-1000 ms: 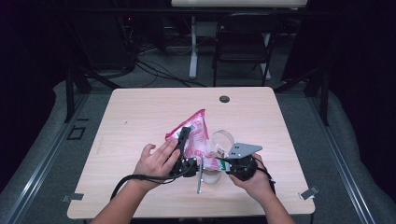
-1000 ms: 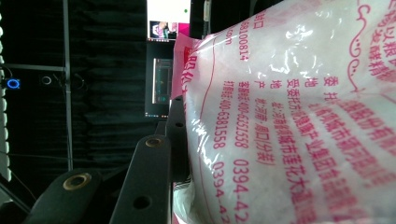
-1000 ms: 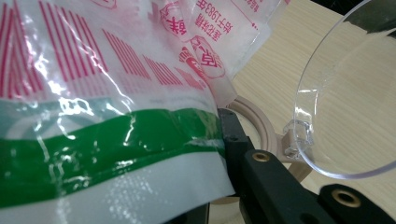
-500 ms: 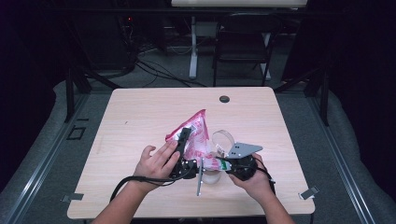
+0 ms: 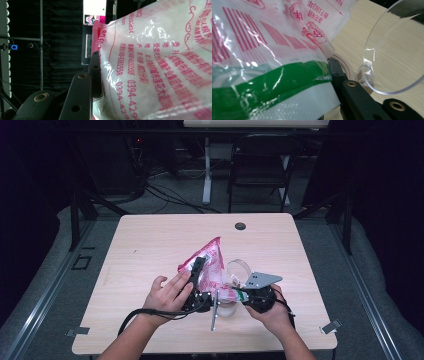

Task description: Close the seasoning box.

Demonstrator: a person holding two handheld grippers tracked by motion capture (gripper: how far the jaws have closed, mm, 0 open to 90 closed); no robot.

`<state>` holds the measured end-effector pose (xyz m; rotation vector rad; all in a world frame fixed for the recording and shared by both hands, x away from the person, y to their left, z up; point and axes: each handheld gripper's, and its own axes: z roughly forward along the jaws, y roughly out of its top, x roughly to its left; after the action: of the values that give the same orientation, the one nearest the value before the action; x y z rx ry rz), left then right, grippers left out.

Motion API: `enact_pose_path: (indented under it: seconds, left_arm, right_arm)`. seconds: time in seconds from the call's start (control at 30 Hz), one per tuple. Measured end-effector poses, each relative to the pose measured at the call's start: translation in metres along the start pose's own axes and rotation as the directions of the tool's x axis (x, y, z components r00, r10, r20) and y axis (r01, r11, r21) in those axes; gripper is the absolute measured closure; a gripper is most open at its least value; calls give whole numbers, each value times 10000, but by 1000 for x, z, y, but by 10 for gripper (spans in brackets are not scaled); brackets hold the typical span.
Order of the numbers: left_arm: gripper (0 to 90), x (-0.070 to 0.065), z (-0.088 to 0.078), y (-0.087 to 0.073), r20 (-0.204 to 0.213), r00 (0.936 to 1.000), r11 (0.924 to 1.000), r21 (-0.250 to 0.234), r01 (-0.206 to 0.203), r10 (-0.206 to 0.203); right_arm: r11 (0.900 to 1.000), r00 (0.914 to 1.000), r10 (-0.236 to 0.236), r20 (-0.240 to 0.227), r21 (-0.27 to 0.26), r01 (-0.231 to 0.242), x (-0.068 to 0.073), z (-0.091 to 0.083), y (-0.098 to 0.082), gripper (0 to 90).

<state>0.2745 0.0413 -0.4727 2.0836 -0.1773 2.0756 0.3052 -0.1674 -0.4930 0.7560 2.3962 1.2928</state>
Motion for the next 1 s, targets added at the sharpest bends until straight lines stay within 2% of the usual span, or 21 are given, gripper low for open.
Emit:
enact_pose_path:
  seconds: [0.1, 0.23, 0.3, 0.37, 0.43, 0.47, 0.6, 0.63, 0.73, 1.0]
  left_arm:
    - [700, -1, 1, 0, 264, 9997, 9999, 171, 4, -9]
    - [700, -5, 2, -3, 246, 9997, 9999, 141, 59, -63]
    - [700, -9, 2, -4, 451, 9987, 9993, 302, 203, -216]
    - [700, -12, 2, -5, 442, 9990, 9995, 301, 82, -96]
    - [700, -15, 2, -6, 612, 9978, 9990, 383, 248, -272]
    - [700, -16, 2, -7, 555, 9983, 9992, 358, 168, -188]
    - [700, -20, 1, -9, 674, 9971, 9985, 441, 312, -341]
    - [700, -20, 1, -10, 562, 9981, 9992, 298, 254, -271]
    - [700, -20, 0, -11, 682, 9972, 9988, 401, 272, -299]
    - [700, -19, -2, -13, 667, 9974, 9987, 436, 252, -280]
  right_arm:
    - [10000, 10000, -10, 14, 75, 10, -1, 0, 0, 900]
    - [9999, 10000, -4, 16, 147, 4, 0, 3, -1, 900]
    - [9997, 10000, -48, 16, 258, 47, 0, 4, -2, 900]
    - [9994, 10000, -35, 58, 351, 33, 1, 6, -3, 900]
    - [9989, 10000, -63, 49, 469, 61, 1, 8, -3, 900]
    - [9985, 10000, -90, 28, 534, 89, 1, 8, -3, 900]
    - [9977, 9999, -131, 46, 660, 128, 2, 10, -4, 900]
    - [9977, 9999, -127, 37, 670, 124, 2, 10, -4, 900]
    - [9976, 9999, -126, -9, 676, 126, 2, 10, -4, 900]
    - [9970, 9998, -203, -79, 741, 209, 5, 13, -3, 900]
